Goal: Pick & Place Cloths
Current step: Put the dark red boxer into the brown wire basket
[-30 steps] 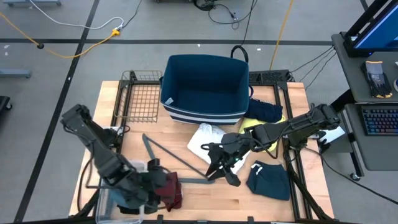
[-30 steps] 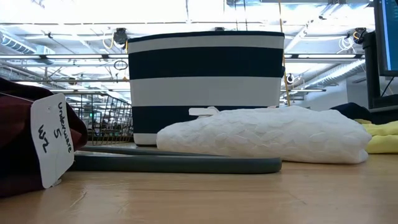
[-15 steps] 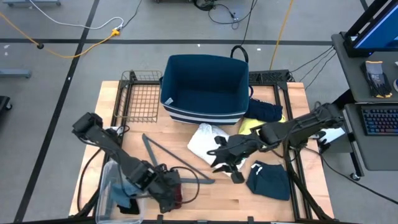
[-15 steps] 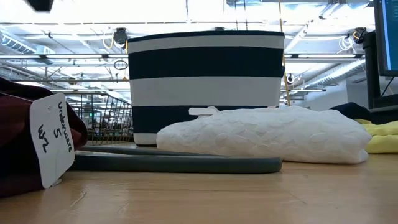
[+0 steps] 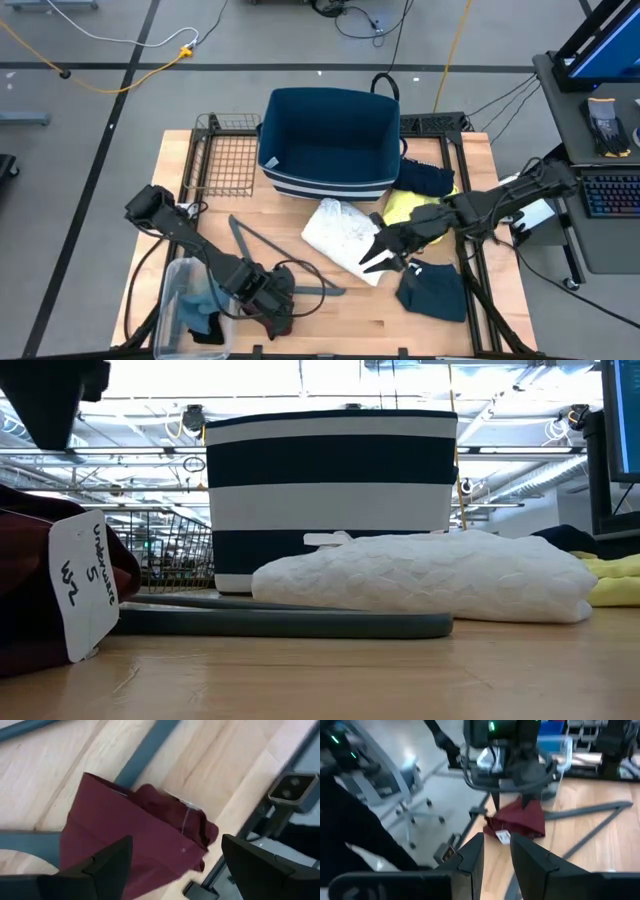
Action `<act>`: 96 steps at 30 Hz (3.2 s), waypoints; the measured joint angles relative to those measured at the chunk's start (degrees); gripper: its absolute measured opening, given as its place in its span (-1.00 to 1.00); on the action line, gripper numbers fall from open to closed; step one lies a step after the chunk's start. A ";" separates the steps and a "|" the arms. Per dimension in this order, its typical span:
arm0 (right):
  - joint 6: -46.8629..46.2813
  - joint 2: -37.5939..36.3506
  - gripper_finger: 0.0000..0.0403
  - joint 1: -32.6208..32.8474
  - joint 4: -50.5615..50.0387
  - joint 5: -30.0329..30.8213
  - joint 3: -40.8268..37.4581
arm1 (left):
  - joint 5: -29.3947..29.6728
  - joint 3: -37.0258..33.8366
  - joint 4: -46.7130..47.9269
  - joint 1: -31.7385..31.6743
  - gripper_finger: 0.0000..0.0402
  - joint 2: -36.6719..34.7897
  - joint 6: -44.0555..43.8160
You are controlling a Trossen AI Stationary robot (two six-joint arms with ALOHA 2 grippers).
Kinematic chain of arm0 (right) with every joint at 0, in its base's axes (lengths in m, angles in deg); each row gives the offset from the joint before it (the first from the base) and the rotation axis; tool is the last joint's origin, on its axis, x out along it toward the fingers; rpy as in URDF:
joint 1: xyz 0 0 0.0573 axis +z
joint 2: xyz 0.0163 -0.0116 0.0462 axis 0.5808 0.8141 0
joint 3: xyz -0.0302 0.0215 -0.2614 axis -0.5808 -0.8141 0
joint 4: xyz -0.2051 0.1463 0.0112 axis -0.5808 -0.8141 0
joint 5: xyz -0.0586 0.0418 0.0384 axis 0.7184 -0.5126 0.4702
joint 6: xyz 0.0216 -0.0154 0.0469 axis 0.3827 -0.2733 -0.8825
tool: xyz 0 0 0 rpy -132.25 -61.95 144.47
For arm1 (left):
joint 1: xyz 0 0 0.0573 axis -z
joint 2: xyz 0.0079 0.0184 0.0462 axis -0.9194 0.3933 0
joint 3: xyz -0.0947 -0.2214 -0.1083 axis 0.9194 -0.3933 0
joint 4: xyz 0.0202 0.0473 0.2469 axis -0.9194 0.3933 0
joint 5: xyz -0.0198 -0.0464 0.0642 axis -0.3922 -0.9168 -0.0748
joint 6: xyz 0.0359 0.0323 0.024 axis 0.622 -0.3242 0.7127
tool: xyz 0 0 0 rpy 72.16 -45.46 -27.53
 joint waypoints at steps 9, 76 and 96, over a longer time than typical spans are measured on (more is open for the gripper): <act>-2.84 -6.87 -0.57 0.05 3.57 0.00 -7.43 | 0.18 -0.04 4.74 -2.58 0.54 2.09 -6.42; 1.03 -7.32 -0.57 0.02 0.07 -3.10 -8.35 | 29.68 0.28 -21.19 0.51 -0.99 -21.95 23.07; 2.14 -7.32 -0.57 0.02 -0.02 -3.08 -8.35 | 25.93 0.31 -51.08 4.35 -1.00 -22.32 54.29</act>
